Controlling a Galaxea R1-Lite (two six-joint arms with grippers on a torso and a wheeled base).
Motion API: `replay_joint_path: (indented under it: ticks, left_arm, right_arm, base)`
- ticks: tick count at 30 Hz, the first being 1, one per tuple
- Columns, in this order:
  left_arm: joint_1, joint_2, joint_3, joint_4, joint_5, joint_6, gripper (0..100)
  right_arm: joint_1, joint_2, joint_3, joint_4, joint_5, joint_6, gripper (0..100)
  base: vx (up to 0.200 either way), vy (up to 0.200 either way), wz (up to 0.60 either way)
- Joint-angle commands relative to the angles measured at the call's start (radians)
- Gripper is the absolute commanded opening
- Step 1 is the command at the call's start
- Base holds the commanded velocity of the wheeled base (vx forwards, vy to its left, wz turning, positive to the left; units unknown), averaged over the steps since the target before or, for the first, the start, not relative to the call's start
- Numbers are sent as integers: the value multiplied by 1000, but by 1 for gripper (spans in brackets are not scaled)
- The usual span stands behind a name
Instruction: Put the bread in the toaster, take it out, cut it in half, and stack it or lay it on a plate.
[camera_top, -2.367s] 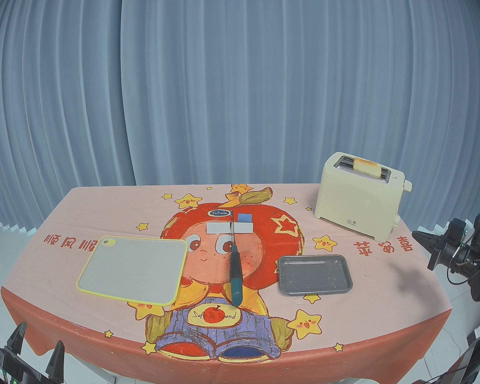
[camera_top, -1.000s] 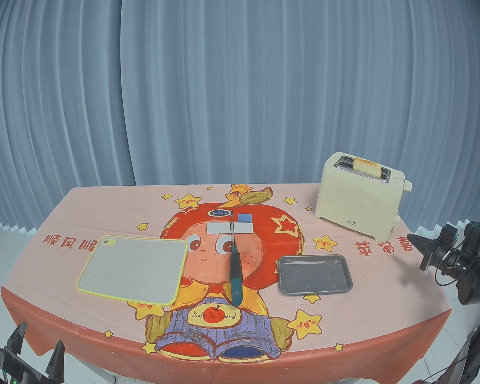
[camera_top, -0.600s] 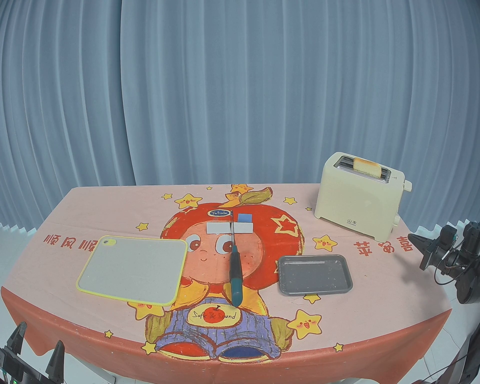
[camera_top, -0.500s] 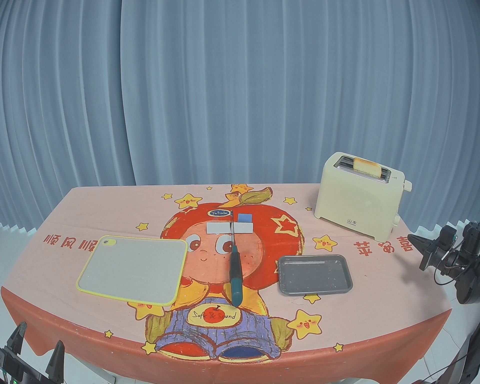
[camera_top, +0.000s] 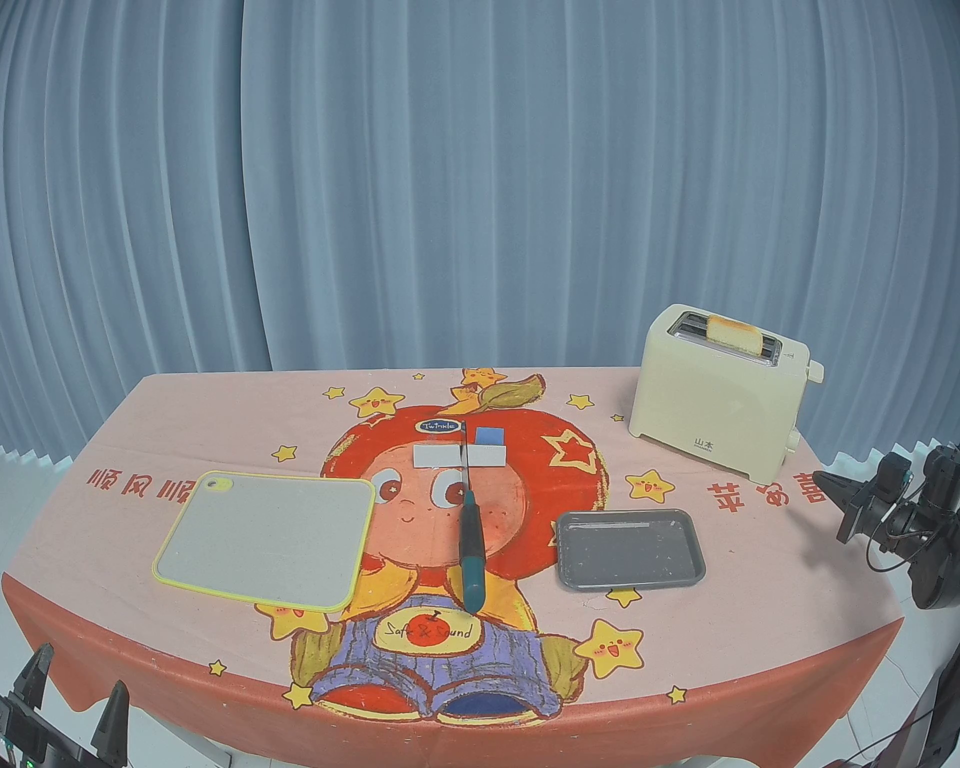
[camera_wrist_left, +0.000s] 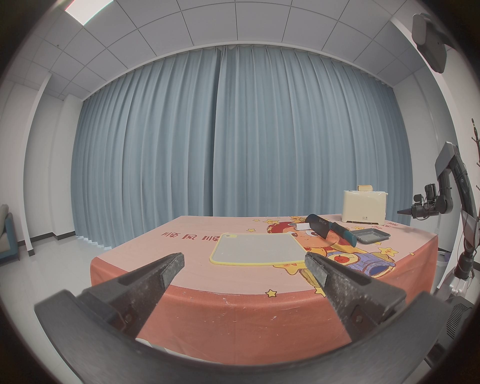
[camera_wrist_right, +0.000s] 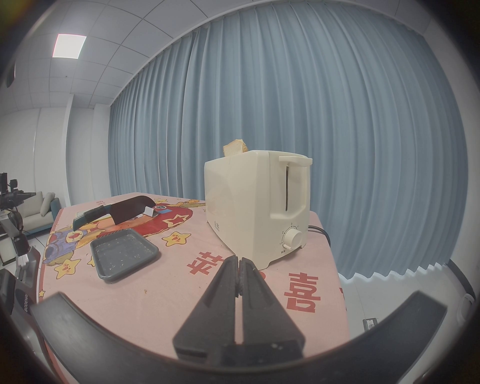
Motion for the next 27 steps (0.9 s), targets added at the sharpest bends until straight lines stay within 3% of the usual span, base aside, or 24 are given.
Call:
replay_joint_path:
  ticks: [1,23,27]
  left_arm:
    - [0,0,18,0,0,0,100]
    - [0,0,18,0,0,0,100]
    - [0,0,18,0,0,0,100]
  right_arm:
    - [0,-1,-2,0,0,0,0]
    - [9,2,-25,23,8,6,0]
    - [29,-23,-89,66,8,57,0]
  base:
    - [0,0,0]
    - [0,0,0]
    - [0,0,0]
